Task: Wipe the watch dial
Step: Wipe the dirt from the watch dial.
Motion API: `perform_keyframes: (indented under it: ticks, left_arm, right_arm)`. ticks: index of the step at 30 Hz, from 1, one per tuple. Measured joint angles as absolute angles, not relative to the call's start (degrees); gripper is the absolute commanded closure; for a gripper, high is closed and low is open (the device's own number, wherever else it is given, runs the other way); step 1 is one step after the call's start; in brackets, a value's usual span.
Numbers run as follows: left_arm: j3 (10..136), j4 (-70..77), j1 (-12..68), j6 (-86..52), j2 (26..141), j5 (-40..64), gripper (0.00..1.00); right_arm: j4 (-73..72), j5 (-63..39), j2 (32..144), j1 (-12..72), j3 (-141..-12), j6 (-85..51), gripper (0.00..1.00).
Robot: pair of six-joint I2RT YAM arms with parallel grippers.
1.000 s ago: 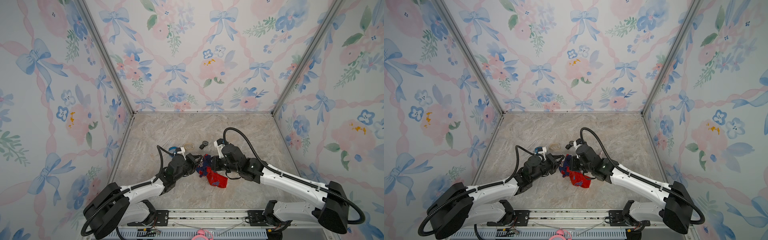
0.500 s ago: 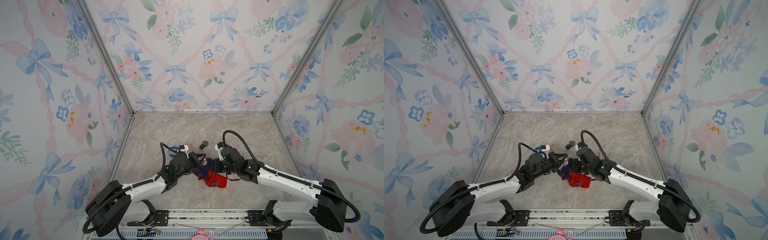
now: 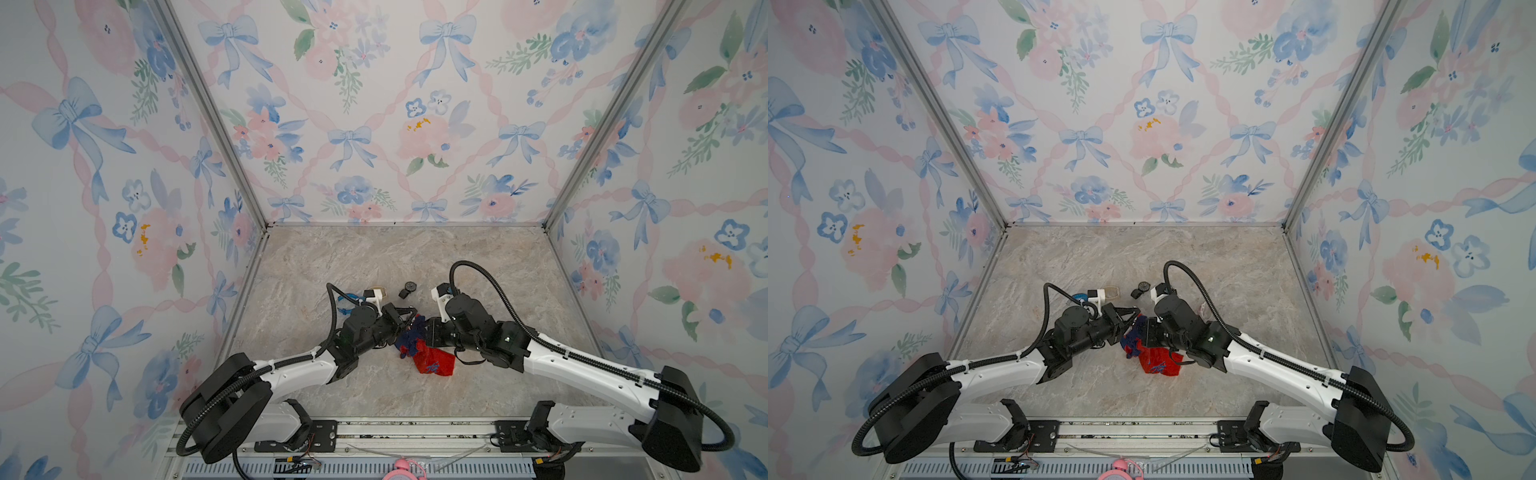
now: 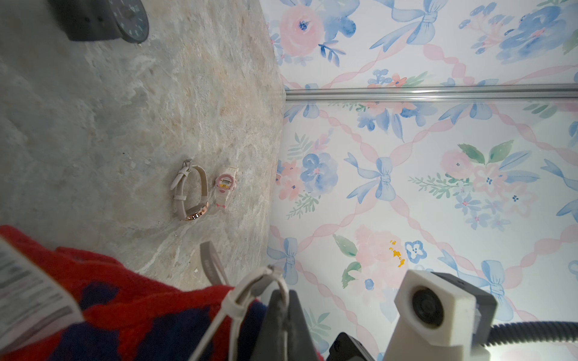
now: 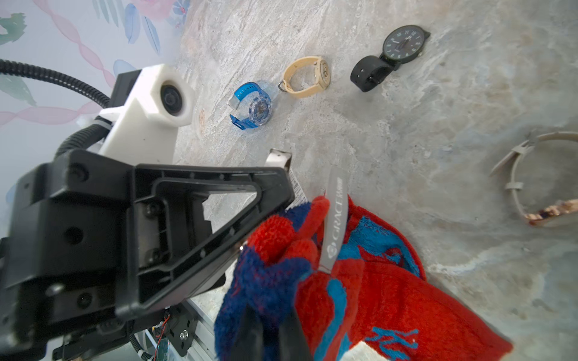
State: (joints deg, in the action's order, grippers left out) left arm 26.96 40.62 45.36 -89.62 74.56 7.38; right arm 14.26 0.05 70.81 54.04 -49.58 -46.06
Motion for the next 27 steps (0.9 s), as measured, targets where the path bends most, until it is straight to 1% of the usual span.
perform_keyframes:
  ticks: [3, 8, 16, 21, 27]
  left_arm:
    - [26.96, 40.49, 45.34, -89.62, 74.52, 6.87, 1.00]
    - [26.96, 40.80, 45.34, -89.67, 73.32, 6.94, 1.00]
    - [26.96, 41.21, 45.34, -89.71, 73.19, 6.90, 1.00]
    - [26.96, 41.25, 45.10, -89.86, 73.32, 6.52, 1.00]
    - [26.96, 40.49, 45.08, -89.95, 73.71, 5.50, 1.00]
  right_arm:
    - [13.78, -0.03, 72.66, 53.17, -49.30, -46.11, 1.00]
    - [13.56, 0.05, 71.94, 51.70, -47.09, -46.50, 1.00]
    - [15.64, 2.07, 68.23, 54.59, -48.90, -46.46, 1.00]
    - [15.84, 2.20, 71.22, 55.99, -51.88, -46.24, 1.00]
    - [15.90, 1.08, 74.43, 53.56, -51.99, -46.06, 1.00]
